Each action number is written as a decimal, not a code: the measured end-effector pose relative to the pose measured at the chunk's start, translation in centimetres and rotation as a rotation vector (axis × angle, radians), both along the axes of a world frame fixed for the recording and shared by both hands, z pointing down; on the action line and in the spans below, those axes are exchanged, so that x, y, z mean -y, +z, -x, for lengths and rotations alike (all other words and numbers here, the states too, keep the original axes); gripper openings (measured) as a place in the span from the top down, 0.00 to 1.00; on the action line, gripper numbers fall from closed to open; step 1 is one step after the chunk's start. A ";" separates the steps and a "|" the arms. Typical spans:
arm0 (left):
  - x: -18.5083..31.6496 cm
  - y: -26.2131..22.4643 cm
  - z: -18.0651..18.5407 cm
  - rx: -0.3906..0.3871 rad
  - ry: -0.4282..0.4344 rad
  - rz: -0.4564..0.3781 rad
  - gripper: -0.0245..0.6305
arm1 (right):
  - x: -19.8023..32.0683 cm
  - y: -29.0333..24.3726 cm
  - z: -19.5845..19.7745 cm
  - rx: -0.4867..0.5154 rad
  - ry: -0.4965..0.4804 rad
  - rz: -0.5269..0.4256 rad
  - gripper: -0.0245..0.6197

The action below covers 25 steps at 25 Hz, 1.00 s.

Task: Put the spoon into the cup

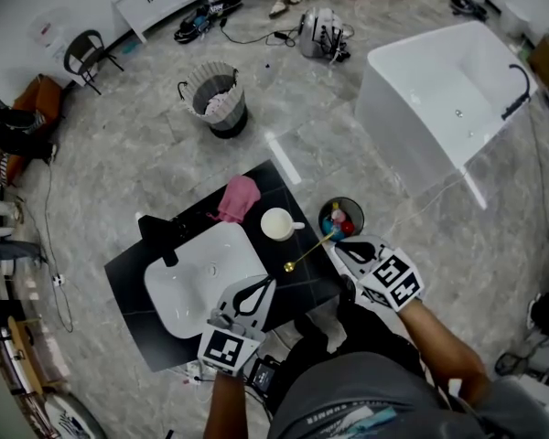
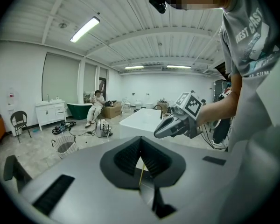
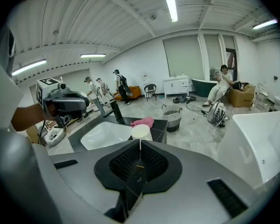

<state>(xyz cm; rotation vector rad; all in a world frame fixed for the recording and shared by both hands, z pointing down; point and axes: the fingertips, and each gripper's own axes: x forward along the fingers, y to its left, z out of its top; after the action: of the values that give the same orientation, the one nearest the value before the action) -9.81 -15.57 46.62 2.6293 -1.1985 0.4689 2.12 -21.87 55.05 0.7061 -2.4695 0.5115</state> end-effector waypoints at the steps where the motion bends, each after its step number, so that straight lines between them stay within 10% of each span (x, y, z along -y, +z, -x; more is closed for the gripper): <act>1: 0.0 0.2 -0.1 0.000 0.000 0.004 0.96 | 0.1 0.3 -0.1 0.002 0.002 0.005 0.91; 25: 1.6 3.2 -1.7 0.029 -0.004 0.073 0.96 | 3.2 5.6 -1.8 0.006 0.043 0.079 0.91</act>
<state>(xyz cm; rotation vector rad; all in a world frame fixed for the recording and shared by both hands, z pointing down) -8.08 -17.15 49.87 2.5666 -1.1718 0.5409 3.95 -25.10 60.61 0.7277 -2.4294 0.6246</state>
